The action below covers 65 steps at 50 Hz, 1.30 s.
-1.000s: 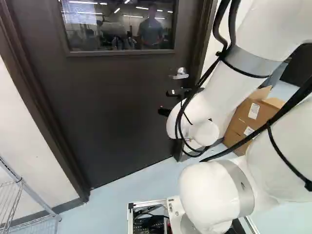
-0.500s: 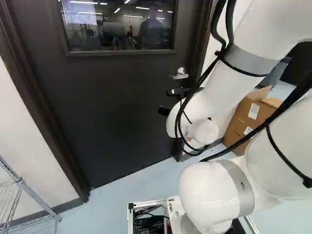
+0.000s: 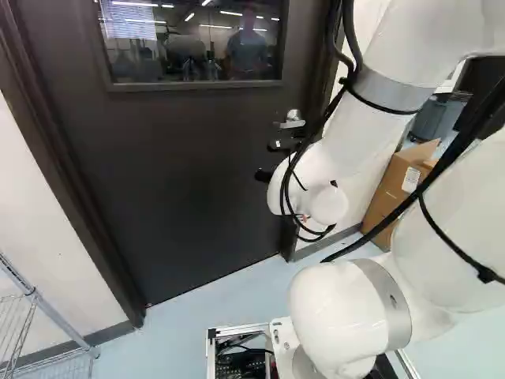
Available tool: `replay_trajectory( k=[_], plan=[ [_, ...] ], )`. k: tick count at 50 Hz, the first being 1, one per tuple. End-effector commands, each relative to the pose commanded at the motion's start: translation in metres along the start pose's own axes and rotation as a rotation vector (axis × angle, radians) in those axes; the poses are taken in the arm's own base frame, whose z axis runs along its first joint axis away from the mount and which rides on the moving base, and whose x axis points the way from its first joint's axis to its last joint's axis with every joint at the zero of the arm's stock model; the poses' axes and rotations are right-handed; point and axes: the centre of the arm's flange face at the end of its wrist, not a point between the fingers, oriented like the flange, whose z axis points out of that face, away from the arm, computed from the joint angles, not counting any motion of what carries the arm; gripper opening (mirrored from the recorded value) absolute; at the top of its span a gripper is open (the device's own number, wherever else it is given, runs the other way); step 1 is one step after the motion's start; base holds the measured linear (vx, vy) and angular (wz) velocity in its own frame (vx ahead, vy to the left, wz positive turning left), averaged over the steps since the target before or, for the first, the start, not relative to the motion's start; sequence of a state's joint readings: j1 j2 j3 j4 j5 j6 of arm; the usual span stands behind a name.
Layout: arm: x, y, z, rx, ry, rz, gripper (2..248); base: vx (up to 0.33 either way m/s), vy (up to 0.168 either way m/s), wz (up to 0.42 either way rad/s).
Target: Open the door and move inside
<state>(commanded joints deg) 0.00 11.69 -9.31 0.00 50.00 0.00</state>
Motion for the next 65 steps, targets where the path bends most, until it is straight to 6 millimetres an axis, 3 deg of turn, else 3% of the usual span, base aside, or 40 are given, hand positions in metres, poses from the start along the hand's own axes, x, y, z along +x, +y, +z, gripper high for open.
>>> replay_trajectory(
  k=[65],
  plan=[
    [0.079, 0.002, 0.028, -0.006, 0.162, 0.002, 247, 0.000, 0.000, 0.000]
  ],
)
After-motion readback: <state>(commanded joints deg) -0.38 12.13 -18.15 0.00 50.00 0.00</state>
